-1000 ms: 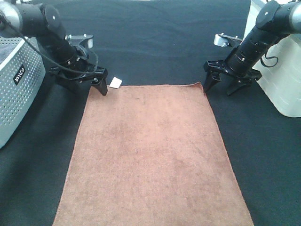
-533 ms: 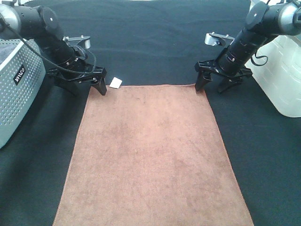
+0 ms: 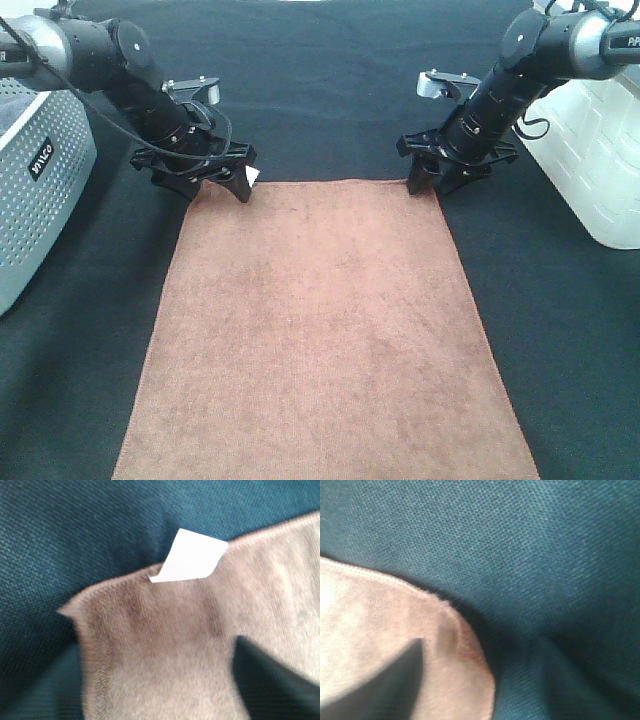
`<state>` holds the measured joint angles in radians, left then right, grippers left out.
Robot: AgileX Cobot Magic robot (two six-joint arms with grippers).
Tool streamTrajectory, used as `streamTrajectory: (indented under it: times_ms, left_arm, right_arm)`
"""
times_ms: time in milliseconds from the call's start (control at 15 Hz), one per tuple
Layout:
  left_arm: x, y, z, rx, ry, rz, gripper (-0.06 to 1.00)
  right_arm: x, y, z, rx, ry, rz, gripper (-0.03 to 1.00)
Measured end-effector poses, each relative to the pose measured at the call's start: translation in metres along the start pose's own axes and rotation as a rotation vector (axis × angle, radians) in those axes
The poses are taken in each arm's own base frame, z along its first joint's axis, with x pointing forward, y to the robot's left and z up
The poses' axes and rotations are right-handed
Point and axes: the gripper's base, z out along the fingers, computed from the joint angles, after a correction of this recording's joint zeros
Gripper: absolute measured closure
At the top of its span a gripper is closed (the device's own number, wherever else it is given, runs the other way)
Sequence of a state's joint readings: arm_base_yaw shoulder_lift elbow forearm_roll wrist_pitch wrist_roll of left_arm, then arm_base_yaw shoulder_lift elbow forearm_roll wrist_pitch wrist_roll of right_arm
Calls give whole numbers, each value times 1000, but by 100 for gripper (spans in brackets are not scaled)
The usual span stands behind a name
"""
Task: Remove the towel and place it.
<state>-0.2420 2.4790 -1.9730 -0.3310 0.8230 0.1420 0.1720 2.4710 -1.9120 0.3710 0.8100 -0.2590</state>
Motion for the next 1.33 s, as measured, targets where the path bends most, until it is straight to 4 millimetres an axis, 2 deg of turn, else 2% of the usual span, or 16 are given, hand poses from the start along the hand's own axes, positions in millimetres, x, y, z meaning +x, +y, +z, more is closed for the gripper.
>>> streamTrajectory:
  times_ms: [200, 267, 333, 800, 1000, 1133, 1333]
  left_arm:
    - [1, 1, 4, -5, 6, 2, 70]
    - [1, 2, 4, -6, 6, 16, 88]
    - [1, 2, 4, -6, 4, 27, 93]
    - [-4, 1, 4, -16, -57, 46, 94]
    - [-11, 0, -3, -22, -115, 49, 94]
    - [-17, -1, -8, -30, -177, 50, 94]
    - [-29, 0, -12, -49, -303, 51, 94]
  right_arm:
    - [0, -2, 3, 16, -6, -8, 91]
    - [0, -2, 3, 14, -8, -6, 96]
    - [0, -1, 3, 10, -9, -3, 96]
    - [-3, 2, 0, -2, -38, 9, 96]
    - [-9, 5, -4, 27, -87, -21, 96]
    - [-22, 8, -17, 35, -147, -44, 96]
    - [-51, 13, -50, 95, -302, -116, 96]
